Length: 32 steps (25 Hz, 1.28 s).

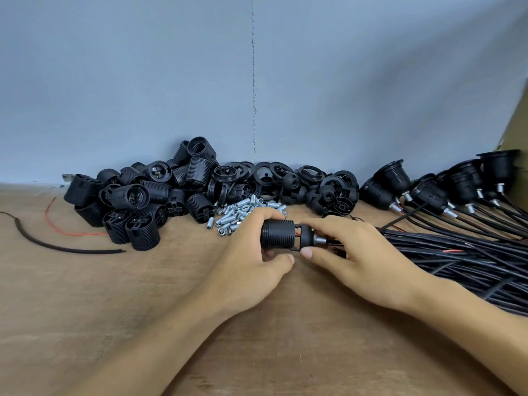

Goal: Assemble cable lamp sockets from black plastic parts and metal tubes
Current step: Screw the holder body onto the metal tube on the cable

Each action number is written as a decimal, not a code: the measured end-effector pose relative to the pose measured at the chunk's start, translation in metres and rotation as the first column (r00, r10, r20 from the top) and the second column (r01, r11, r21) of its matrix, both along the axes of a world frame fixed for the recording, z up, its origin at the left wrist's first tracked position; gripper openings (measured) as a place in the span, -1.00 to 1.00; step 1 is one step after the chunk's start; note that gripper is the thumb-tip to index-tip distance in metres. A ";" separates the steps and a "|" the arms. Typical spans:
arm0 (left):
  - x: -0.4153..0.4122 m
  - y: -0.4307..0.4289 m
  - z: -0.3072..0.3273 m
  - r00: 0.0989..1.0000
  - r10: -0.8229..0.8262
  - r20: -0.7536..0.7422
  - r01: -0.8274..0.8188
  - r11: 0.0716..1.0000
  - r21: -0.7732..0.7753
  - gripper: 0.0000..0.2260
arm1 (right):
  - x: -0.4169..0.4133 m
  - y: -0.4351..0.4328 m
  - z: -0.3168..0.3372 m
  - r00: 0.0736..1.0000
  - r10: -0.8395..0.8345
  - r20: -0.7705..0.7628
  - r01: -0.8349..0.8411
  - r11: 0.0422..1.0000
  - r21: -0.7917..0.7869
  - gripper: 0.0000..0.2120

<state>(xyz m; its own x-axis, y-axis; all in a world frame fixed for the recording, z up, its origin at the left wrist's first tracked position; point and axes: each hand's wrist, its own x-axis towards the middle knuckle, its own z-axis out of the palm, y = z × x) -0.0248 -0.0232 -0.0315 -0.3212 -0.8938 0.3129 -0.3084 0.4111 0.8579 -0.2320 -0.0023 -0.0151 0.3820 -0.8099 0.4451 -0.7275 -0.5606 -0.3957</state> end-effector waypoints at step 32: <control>-0.009 0.010 0.002 0.991 0.117 0.065 -0.114 0.992 -0.047 -0.69 | 0.011 0.015 -0.009 0.997 0.029 -0.072 -0.038 0.991 -0.125 -0.53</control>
